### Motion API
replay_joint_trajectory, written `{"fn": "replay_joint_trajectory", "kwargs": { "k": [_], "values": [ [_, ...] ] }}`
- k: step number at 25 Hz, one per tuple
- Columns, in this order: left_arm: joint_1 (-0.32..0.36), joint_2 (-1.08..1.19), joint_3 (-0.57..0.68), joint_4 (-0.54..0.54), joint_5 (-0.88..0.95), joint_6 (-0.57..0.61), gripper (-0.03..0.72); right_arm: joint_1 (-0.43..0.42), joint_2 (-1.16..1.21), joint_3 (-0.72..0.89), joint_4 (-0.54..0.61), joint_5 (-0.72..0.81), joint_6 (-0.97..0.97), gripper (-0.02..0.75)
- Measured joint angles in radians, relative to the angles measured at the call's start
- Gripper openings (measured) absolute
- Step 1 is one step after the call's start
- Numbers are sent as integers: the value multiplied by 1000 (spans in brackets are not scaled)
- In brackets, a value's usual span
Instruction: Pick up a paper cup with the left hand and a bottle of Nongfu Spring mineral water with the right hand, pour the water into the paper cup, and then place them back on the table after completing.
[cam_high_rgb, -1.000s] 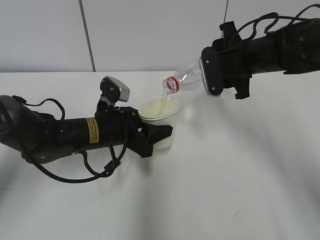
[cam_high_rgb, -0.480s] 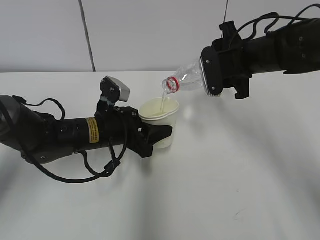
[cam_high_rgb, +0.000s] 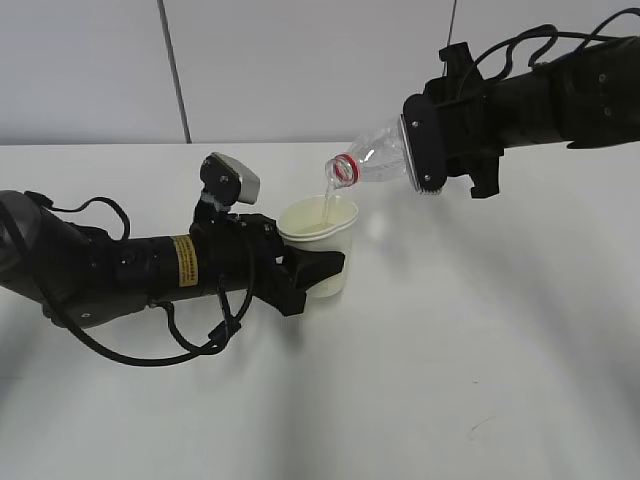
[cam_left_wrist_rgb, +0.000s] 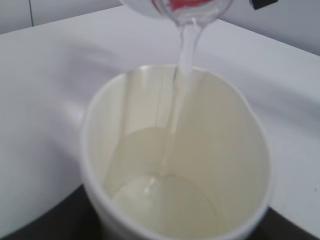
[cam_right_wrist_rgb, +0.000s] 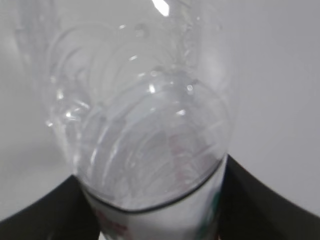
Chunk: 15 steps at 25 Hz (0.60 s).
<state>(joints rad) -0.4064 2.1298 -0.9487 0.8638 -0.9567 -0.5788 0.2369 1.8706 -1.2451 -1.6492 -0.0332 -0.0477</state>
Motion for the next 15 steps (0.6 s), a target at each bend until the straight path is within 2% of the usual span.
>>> {"fn": "replay_joint_trajectory", "kwargs": {
  "k": [15],
  "values": [
    [0,0,0,2,0,0,377,0,0,0,-5,0,0,437]
  ]
}}
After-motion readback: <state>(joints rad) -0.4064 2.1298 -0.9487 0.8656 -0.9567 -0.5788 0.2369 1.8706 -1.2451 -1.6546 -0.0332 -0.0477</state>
